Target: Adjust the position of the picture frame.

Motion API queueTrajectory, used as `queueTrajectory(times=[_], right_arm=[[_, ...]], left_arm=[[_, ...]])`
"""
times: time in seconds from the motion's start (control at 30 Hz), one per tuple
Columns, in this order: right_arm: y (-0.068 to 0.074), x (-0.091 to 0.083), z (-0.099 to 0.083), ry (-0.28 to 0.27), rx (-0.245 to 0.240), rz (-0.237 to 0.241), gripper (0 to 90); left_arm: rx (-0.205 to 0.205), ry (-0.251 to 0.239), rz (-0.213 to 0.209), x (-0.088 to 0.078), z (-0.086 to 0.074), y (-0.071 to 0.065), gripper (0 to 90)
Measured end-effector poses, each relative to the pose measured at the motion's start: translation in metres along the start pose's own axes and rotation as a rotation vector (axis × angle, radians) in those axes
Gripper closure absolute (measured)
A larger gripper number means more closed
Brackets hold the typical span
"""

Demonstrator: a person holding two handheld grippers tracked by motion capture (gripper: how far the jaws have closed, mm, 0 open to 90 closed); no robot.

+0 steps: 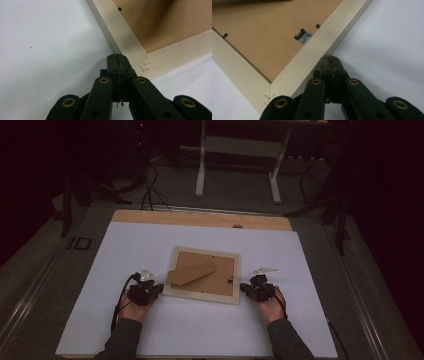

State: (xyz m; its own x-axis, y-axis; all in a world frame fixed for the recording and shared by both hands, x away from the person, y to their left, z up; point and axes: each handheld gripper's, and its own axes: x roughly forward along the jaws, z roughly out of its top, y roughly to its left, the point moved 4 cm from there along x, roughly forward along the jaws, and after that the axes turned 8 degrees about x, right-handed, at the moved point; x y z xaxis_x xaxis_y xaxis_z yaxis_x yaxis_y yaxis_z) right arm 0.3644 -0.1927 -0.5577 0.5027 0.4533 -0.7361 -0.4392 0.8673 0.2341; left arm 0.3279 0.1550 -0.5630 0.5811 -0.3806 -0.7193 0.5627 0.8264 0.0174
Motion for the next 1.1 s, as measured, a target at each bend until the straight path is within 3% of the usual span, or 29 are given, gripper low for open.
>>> queueTrajectory(times=[1.1], right_arm=[[-0.005,0.01,0.013,-0.011,0.004,-0.001,90.0]], left_arm=[[0.003,-0.004,0.025,-0.005,-0.005,-0.01,90.0]])
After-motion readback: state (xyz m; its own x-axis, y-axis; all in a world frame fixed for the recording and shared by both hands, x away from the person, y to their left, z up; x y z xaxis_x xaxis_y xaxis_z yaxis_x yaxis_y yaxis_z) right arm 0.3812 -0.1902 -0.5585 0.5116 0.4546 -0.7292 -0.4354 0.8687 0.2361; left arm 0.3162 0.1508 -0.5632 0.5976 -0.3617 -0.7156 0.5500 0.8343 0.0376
